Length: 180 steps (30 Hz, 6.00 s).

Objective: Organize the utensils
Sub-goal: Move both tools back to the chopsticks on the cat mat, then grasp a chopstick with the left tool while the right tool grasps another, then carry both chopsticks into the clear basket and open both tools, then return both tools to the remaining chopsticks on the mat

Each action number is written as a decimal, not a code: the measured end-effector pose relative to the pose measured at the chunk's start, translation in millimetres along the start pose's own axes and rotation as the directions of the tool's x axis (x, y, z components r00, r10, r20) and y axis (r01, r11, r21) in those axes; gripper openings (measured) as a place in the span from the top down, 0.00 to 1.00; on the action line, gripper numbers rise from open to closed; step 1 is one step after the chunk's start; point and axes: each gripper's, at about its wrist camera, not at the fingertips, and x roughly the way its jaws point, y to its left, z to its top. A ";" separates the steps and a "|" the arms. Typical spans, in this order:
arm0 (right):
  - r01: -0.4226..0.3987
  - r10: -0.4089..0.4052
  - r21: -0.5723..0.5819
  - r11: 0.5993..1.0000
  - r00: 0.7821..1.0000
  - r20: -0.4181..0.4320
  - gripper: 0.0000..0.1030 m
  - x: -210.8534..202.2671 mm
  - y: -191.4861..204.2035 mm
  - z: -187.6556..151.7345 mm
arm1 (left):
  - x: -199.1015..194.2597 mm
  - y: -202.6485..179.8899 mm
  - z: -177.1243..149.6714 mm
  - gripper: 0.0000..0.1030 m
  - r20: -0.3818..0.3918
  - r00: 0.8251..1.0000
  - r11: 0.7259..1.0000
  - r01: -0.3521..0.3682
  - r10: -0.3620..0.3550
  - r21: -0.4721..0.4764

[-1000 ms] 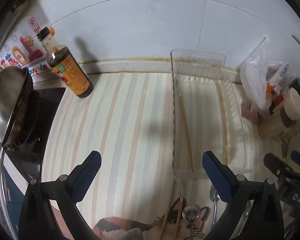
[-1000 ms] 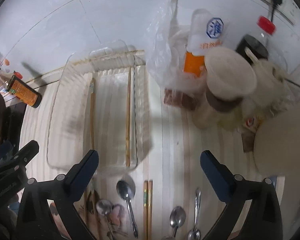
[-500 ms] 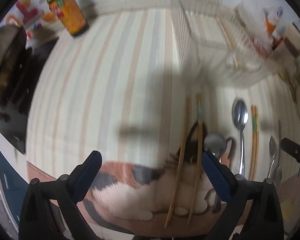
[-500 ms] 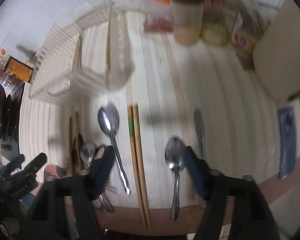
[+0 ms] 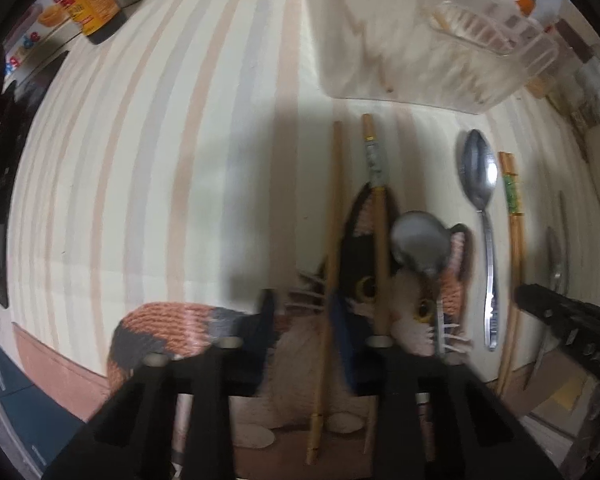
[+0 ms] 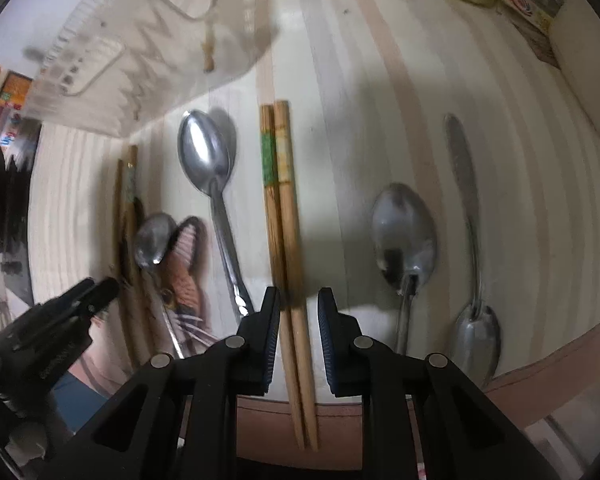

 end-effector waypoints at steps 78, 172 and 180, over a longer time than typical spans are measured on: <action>0.227 -0.232 -0.084 0.970 0.971 -0.051 0.92 -1.3 -2.4 -54.9 | 0.2 26.9 -39.7 0.93 -0.031 1.000 1.000 0.000 0.000 0.001; -0.019 0.017 0.024 1.000 0.996 0.084 0.84 -62.8 -27.0 1.7 | 14.2 -37.4 -11.8 0.62 -0.013 1.000 0.999 -0.020 0.021 0.044; -0.012 0.012 -0.021 1.000 1.000 0.028 0.83 -38.5 -4.3 -2.3 | 14.5 -28.3 -25.7 0.95 0.013 1.000 0.999 -0.022 0.022 0.026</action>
